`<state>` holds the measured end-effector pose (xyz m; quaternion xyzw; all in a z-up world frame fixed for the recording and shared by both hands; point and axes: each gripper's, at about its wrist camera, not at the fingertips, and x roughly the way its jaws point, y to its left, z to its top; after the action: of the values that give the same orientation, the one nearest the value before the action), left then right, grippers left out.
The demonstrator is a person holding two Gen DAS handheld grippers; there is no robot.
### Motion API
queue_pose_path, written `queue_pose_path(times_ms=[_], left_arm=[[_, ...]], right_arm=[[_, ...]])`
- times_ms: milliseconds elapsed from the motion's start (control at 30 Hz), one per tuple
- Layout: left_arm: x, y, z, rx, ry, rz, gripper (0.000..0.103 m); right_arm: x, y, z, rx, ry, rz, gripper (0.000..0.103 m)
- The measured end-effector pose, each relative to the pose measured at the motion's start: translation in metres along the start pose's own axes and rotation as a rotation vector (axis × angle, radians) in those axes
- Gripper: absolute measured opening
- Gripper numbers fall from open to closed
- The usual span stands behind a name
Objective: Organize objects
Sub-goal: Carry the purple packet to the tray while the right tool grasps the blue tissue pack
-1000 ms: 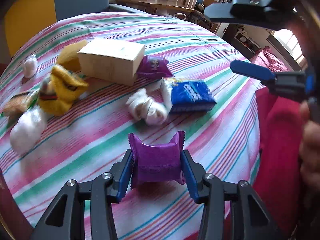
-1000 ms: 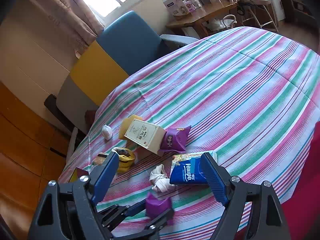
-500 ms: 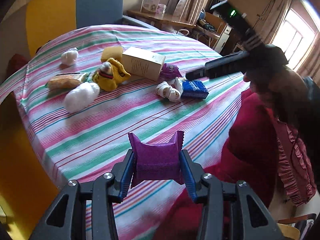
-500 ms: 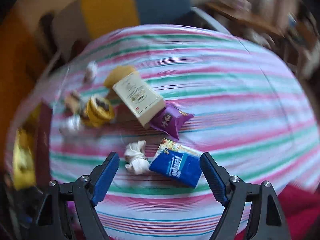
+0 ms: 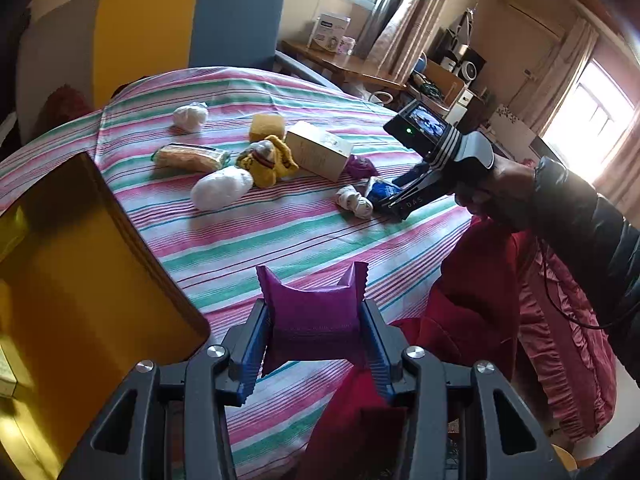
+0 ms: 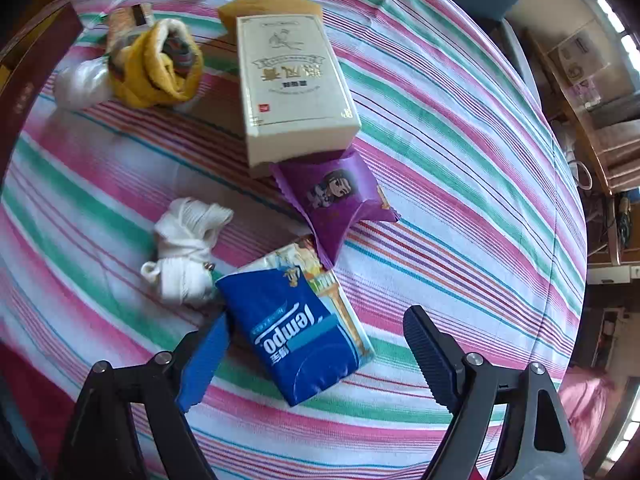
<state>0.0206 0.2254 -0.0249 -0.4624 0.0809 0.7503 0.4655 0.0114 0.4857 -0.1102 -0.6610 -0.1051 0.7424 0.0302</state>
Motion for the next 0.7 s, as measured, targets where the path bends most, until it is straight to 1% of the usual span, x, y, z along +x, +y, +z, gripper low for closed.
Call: queue_pose_path(times_ms=[33,67,167,267,367,500,600,633,700], left_arm=[[0.000,0.002,-0.001,-0.008,-0.002,0.005,0.046],[0.000,0.005,-0.004,-0.018,0.001,0.008,0.046],[-0.002,0.010,-0.010,-0.037,0.003,0.012,0.046],[-0.010,0.015,-0.015,-0.054,-0.011,0.013,0.046],[-0.022,0.024,-0.021,-0.080,-0.033,0.027,0.046],[-0.041,0.043,-0.030,-0.137,-0.070,0.065,0.046],[-0.058,0.063,-0.040,-0.193,-0.094,0.118,0.046],[-0.063,0.071,-0.043,-0.211,-0.103,0.135,0.046],[-0.076,0.087,-0.051,-0.256,-0.117,0.187,0.046]], right_arm=[[0.002,0.000,-0.001,0.002,0.007,0.014,0.058],[0.001,0.000,-0.002,0.004,-0.002,0.010,0.055],[-0.005,0.002,-0.008,0.000,-0.003,-0.017,0.054],[-0.009,0.002,-0.017,0.006,0.017,-0.051,0.054],[-0.021,-0.003,-0.024,0.050,-0.009,-0.070,0.054],[-0.044,-0.012,-0.028,0.137,-0.085,-0.075,0.054],[-0.064,-0.008,-0.030,0.192,-0.166,-0.030,0.054],[-0.071,-0.002,-0.029,0.199,-0.198,-0.015,0.054],[-0.085,0.031,-0.015,0.208,-0.277,0.052,0.054]])
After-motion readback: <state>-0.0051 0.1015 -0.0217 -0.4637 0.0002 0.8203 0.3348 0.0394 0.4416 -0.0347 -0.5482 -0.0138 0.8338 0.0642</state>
